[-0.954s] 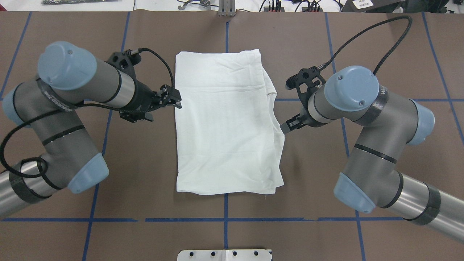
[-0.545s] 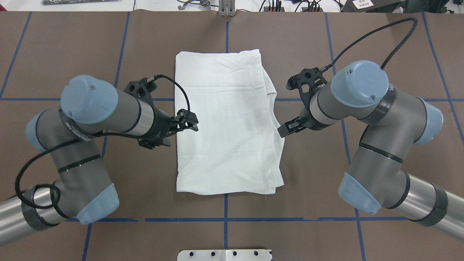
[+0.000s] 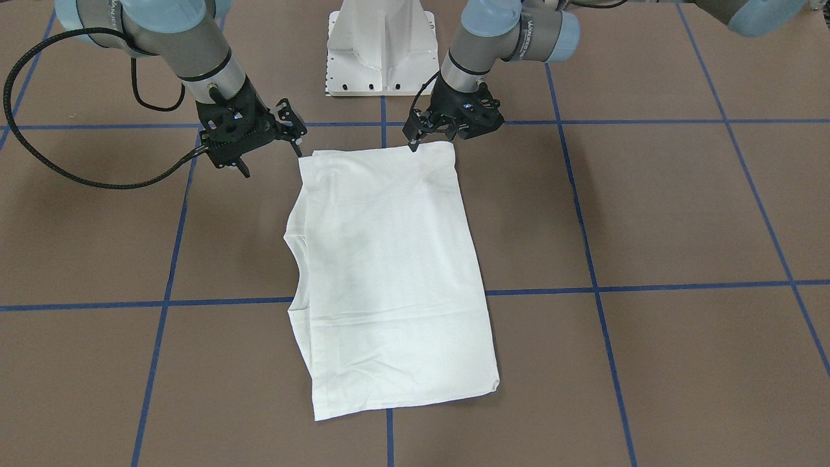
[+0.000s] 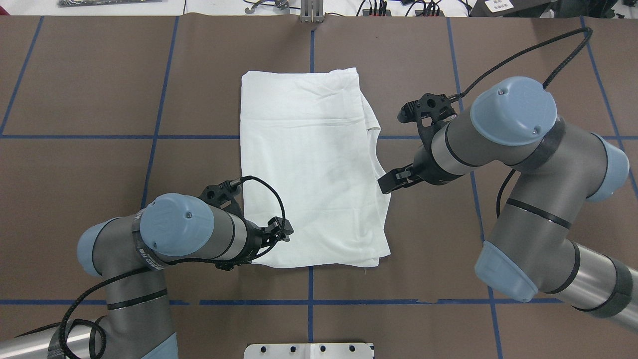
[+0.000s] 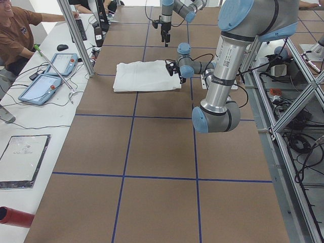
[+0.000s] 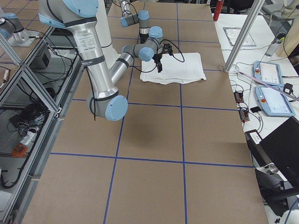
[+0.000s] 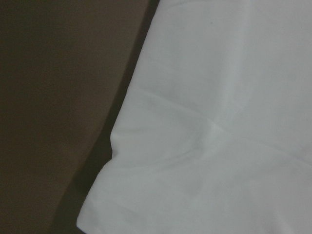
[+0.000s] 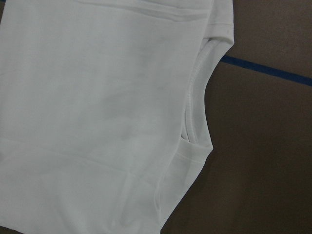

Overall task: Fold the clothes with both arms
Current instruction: 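Lower the left gripper to the shirt's near corner while the right gripper follows, then move the right gripper to the shirt's near corner beside the left gripper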

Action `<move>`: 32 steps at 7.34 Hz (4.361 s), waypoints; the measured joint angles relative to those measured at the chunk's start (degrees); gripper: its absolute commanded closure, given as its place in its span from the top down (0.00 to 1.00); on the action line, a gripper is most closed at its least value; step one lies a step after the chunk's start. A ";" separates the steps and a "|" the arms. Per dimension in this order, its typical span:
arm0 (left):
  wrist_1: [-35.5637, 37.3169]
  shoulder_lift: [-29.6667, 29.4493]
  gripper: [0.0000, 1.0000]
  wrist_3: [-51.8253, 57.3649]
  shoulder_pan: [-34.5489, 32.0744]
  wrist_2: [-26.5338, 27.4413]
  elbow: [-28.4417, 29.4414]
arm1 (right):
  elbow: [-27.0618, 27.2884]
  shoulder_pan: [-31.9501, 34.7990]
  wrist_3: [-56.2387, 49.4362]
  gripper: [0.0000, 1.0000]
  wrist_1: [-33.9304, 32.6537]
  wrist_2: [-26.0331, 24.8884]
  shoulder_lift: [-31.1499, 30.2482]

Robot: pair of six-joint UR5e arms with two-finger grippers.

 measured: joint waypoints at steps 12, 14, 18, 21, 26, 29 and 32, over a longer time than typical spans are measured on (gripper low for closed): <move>0.77 0.55 0.04 -0.54 0.73 -0.06 2.85 | -0.06 1.69 -0.27 0.99 -0.08 1.38 -0.05; 0.77 0.29 0.00 -0.56 0.70 -0.14 2.05 | -0.08 2.33 -0.52 0.99 -0.15 2.06 -0.19; 4.55 0.42 0.00 -0.63 -0.03 -1.36 -4.89 | 0.12 3.24 5.12 0.99 -0.12 4.81 -0.39; 7.61 0.30 0.00 -0.58 -0.17 -2.17 -7.08 | -0.12 -3.42 25.84 1.00 0.00 -0.72 -0.40; 7.94 0.18 0.00 -0.54 -0.59 -2.21 -7.18 | -3.43 -17.94 54.02 1.00 -1.38 -13.75 2.33; 7.98 0.01 0.00 -0.54 -0.66 -2.18 -7.10 | -6.75 -18.60 55.17 1.00 -2.98 -15.26 3.54; 7.98 -0.02 0.00 -0.54 -0.82 -2.08 -7.14 | -9.63 -19.02 55.22 1.00 -3.23 -15.66 5.16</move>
